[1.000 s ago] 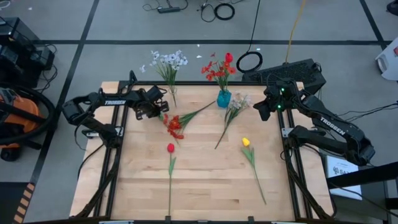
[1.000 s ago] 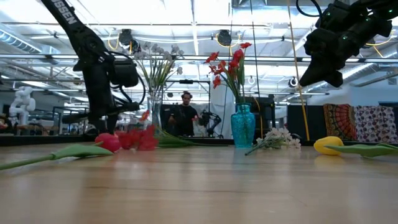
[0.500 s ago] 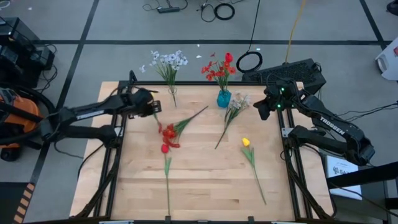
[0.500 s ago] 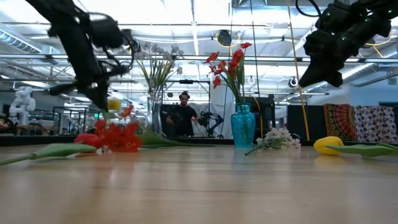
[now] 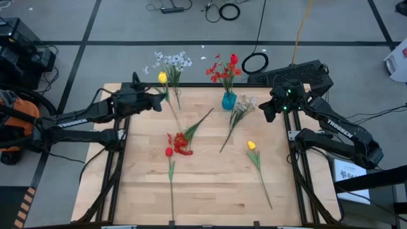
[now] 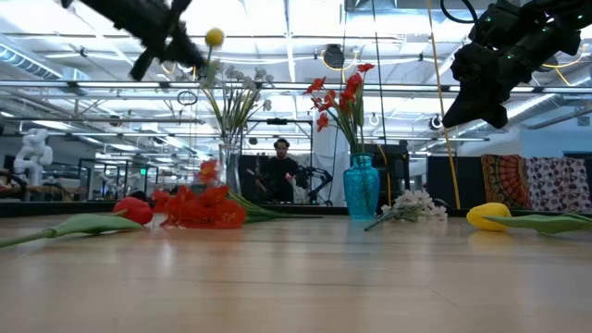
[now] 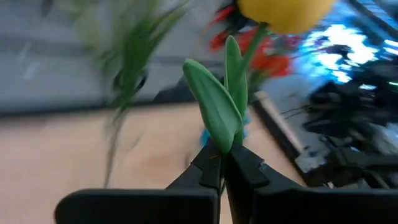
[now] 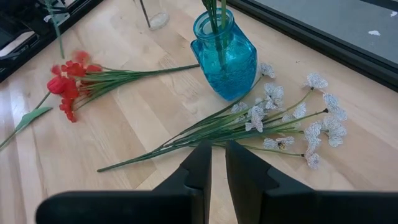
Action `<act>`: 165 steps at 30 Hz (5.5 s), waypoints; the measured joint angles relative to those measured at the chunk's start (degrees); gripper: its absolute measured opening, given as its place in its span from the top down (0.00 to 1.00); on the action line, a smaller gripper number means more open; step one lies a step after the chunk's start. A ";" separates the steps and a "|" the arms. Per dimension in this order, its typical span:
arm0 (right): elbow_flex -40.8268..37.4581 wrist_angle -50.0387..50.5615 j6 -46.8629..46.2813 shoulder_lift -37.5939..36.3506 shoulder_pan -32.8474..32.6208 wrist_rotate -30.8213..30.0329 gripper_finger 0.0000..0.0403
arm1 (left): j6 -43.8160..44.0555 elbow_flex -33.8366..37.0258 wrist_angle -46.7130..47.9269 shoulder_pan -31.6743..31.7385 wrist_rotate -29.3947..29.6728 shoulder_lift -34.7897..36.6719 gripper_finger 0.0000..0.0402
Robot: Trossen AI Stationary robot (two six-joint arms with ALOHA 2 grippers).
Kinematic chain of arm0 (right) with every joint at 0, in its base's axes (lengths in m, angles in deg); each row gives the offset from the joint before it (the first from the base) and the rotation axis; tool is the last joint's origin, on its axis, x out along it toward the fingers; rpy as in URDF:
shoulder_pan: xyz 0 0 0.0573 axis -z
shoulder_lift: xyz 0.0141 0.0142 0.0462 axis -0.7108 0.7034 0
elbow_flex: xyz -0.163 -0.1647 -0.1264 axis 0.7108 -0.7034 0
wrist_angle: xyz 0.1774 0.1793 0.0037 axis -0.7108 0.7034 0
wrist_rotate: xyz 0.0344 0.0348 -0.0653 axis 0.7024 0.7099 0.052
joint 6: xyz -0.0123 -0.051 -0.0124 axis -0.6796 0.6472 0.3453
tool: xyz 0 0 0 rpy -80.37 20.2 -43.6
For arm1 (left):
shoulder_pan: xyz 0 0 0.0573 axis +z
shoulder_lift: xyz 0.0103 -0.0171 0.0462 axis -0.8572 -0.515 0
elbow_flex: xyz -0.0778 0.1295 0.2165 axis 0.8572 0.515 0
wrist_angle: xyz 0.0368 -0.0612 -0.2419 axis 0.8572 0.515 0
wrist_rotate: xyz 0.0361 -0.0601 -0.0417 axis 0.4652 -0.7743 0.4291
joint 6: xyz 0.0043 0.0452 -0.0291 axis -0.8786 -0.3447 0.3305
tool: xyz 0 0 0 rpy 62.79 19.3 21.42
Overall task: Sort flowers into vase by color
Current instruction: Put the top yellow flower into the transparent vase, then put the yellow flower into the transparent vase
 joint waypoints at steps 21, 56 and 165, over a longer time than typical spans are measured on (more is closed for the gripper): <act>0.00 0.11 0.35 0.00 0.00 0.04 0.90 | -42.05 -0.07 -31.54 -1.16 16.65 -6.13 0.97; -0.02 0.22 2.20 0.00 -0.02 0.26 0.90 | -20.99 -0.20 -18.37 2.43 17.43 -20.31 0.96; 11.35 8.93 -73.43 41.16 -73.53 -28.19 0.99 | -17.57 11.17 -0.85 -4.91 -22.69 2.17 0.69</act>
